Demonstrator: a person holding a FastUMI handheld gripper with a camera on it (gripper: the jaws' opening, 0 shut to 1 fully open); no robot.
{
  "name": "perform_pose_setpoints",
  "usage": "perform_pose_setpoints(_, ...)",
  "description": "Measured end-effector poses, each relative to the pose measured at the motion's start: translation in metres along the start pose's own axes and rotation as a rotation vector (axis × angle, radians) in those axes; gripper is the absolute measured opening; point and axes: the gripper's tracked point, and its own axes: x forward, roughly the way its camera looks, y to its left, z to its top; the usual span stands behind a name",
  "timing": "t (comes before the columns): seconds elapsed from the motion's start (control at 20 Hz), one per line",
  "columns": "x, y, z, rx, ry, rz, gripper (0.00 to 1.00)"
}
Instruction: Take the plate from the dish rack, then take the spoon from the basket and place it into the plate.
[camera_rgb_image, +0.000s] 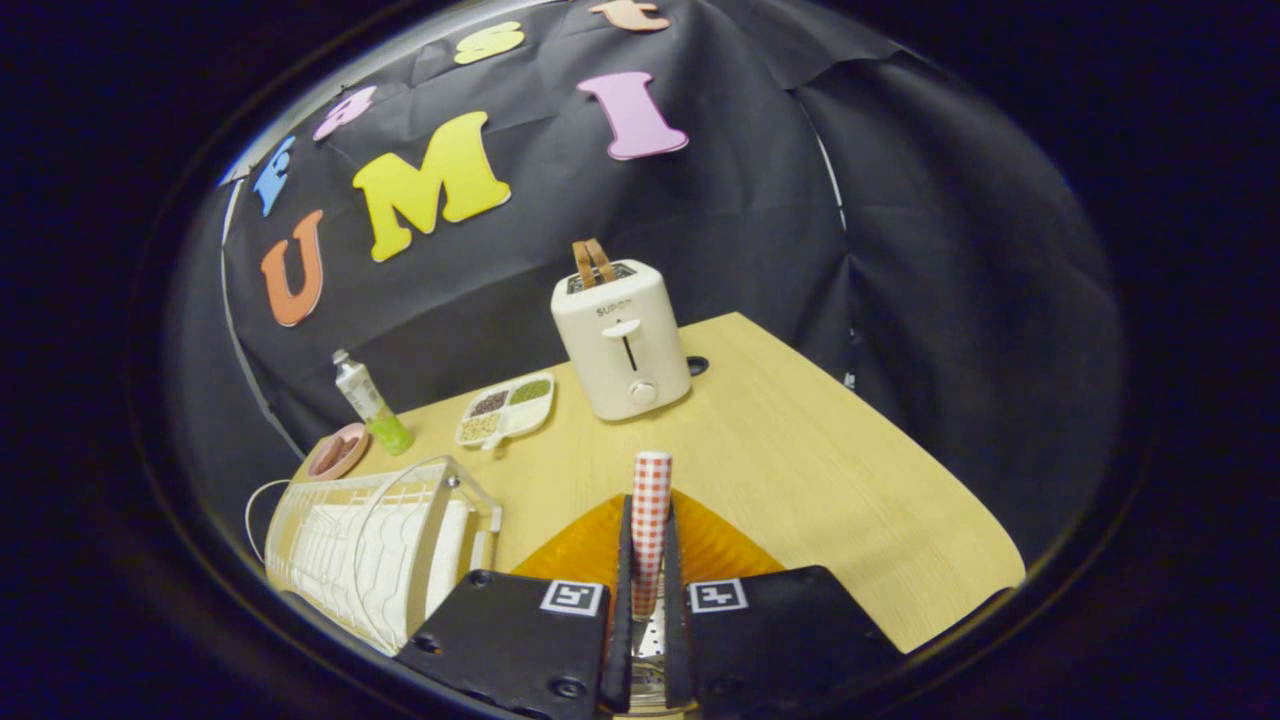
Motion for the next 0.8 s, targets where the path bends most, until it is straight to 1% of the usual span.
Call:
perform_pose_setpoints(0.05, -0.009, 0.001, 0.002, -0.014, -0.014, -0.003, 0.15)
perform_pose_setpoints(0.2, -0.025, 0.009, 0.019, -0.028, -0.073, -0.009, 0.14)
perform_pose_setpoints(0.25, -0.032, 0.011, 0.026, -0.053, -0.105, -0.023, 0.14)
perform_pose_setpoints(0.4, -0.058, 0.012, 0.052, -0.133, -0.198, -0.106, 0.14)
perform_pose_setpoints(0.45, -0.066, 0.017, 0.060, -0.148, -0.223, -0.114, 0.14)
perform_pose_setpoints(0.8, -0.146, 0.053, 0.097, -0.158, -0.332, -0.100, 0.14)
